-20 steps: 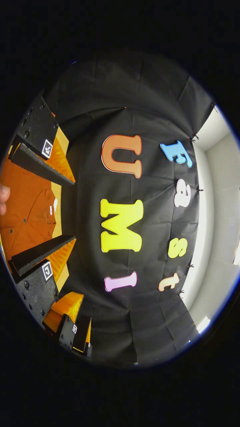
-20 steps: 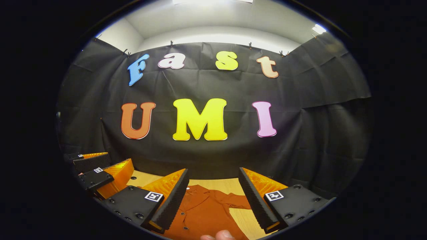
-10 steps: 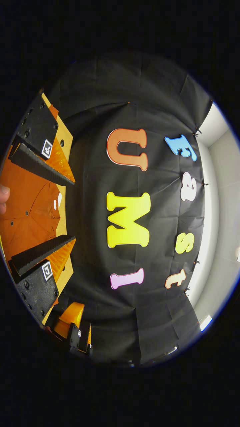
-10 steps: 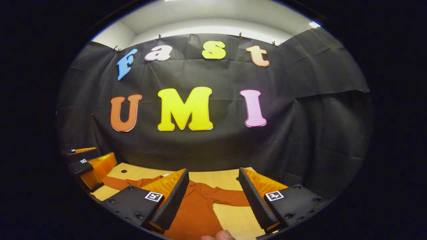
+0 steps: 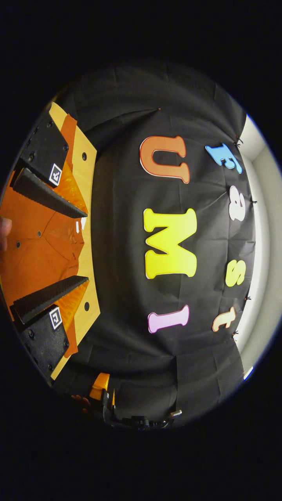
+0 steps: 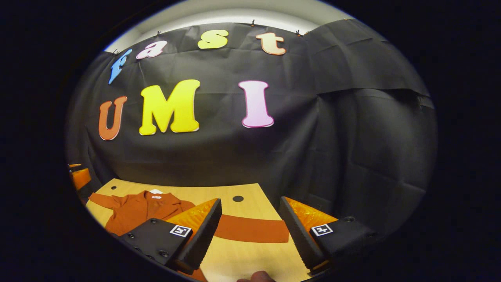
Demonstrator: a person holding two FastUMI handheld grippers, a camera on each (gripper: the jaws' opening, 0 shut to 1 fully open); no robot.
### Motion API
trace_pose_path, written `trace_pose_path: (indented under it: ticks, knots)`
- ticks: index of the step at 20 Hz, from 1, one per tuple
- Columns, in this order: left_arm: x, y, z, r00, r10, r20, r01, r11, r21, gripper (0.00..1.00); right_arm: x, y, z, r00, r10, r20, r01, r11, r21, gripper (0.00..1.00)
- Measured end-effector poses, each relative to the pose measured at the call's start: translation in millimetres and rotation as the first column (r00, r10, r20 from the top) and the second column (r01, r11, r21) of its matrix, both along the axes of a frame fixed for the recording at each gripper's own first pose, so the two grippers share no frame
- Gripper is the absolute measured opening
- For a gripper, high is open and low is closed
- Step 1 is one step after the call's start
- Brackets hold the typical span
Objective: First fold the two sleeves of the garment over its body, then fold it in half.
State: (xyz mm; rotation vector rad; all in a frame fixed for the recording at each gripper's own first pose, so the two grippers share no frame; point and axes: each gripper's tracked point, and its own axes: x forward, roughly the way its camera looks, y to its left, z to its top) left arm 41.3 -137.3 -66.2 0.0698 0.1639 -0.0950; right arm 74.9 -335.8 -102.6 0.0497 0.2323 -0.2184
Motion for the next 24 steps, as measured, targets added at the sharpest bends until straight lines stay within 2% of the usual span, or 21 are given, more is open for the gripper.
trace_pose_path:
  ticks: [3,5,9,13,14,16,19,20,22,23,24]
  knots:
    - [5.8,-10.2,-15.6,0.999,0.005,-0.05,-0.002,0.999,0.05,0.96,26.1,-41.9,-38.4,0.998,0.003,-0.06,-0.001,0.999,0.044,0.95]
    - [10.1,-22.2,-19.8,0.998,-0.004,-0.064,0.007,0.999,0.048,0.96,45.2,-57.4,-72.3,0.992,0.047,-0.118,-0.033,0.993,0.114,0.95]
    - [21.8,-50.1,-22.5,0.996,-0.03,-0.084,0.034,0.998,0.047,0.96,83.1,-83.7,-150.2,0.96,0.116,-0.255,-0.063,0.977,0.205,0.95]
    - [29.2,-66.2,-30.0,0.994,-0.039,-0.102,0.047,0.996,0.077,0.97,107.9,-108.4,-207.7,0.924,0.121,-0.362,-0.02,0.962,0.271,0.95]
    - [32.0,-66.6,-34.2,0.992,-0.039,-0.117,0.049,0.995,0.081,0.97,113.3,-111.4,-219.1,0.918,0.123,-0.377,-0.009,0.957,0.291,0.94]
    - [36.0,-68.6,-41.9,0.99,-0.034,-0.14,0.047,0.995,0.091,0.96,123.0,-115.1,-241.4,0.904,0.131,-0.408,0.014,0.943,0.332,0.97]
    - [41.5,-68.9,-49.8,0.987,-0.018,-0.157,0.034,0.995,0.097,0.97,136.8,-121.8,-269.9,0.884,0.136,-0.448,0.041,0.93,0.364,0.94]
    - [42.2,-70.7,-49.1,0.987,-0.019,-0.158,0.035,0.994,0.101,0.97,139.4,-120.5,-276.9,0.878,0.148,-0.456,0.041,0.925,0.378,0.97]
    - [45.4,-74.2,-50.9,0.987,-0.025,-0.159,0.043,0.993,0.113,0.97,145.5,-119.1,-288.6,0.861,0.175,-0.477,0.032,0.918,0.395,0.96]
    - [47.9,-74.6,-52.6,0.986,-0.027,-0.162,0.046,0.992,0.116,0.97,146.0,-116.2,-292.9,0.855,0.192,-0.482,0.029,0.91,0.413,0.91]
    - [48.8,-76.3,-54.2,0.985,-0.03,-0.169,0.05,0.992,0.118,0.97,145.0,-112.7,-298.8,0.841,0.212,-0.499,0.028,0.902,0.43,0.95]
